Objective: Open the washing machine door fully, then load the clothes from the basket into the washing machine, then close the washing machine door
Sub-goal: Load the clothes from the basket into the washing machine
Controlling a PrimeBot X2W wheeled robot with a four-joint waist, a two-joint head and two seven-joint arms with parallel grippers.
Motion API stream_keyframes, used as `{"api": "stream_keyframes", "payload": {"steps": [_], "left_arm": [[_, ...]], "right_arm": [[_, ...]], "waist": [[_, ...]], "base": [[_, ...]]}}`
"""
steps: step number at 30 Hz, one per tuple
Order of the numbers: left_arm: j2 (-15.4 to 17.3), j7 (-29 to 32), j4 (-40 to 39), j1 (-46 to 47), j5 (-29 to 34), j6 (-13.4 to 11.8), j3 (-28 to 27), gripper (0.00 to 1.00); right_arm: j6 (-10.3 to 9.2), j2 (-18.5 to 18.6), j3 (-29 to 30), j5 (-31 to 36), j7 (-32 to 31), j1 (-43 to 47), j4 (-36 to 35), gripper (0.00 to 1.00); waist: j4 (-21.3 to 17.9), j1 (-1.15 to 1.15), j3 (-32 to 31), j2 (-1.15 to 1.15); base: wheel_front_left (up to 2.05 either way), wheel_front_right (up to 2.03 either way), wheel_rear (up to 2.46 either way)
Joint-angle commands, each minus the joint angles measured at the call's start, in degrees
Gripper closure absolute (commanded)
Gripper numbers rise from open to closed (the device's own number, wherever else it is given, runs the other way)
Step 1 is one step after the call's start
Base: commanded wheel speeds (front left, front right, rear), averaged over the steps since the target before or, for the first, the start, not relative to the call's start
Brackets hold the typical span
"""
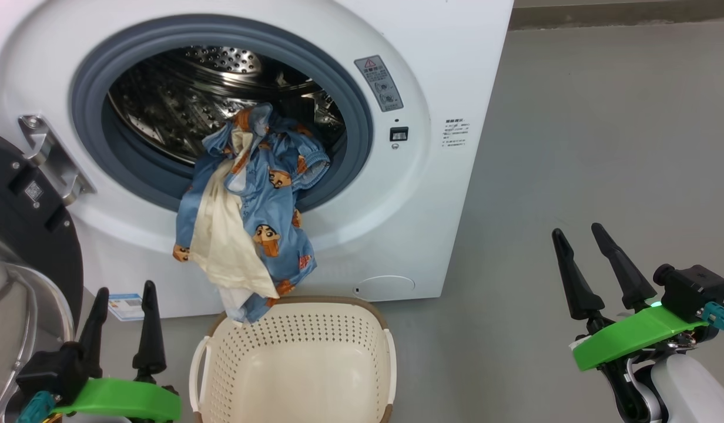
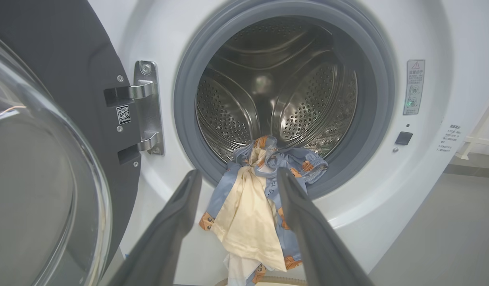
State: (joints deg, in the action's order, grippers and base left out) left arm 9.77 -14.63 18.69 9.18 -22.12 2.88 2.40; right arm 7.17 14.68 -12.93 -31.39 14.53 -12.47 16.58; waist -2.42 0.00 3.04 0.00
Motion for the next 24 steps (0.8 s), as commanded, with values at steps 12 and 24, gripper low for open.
{"api": "stream_keyframes", "payload": {"steps": [12, 24], "left_arm": [[1.5, 2.0, 1.2, 2.0, -1.3, 0.0, -0.8, 0.00], [2.2, 4.9, 13.2, 9.8, -3.8, 2.5, 0.8, 0.00]], "right_arm": [[0.32, 0.2, -0.9, 0.0, 0.5, -1.8, -1.9, 0.00], [0.32, -0.9, -0.4, 1.0, 0.5, -4.2, -2.8, 0.00]], "waist": [[-1.4, 0.00, 1.6, 0.00], [-5.2, 0.00, 8.1, 0.00]], "base": [[0.00, 0.00, 0.00], [0.00, 0.00, 0.00]]}}
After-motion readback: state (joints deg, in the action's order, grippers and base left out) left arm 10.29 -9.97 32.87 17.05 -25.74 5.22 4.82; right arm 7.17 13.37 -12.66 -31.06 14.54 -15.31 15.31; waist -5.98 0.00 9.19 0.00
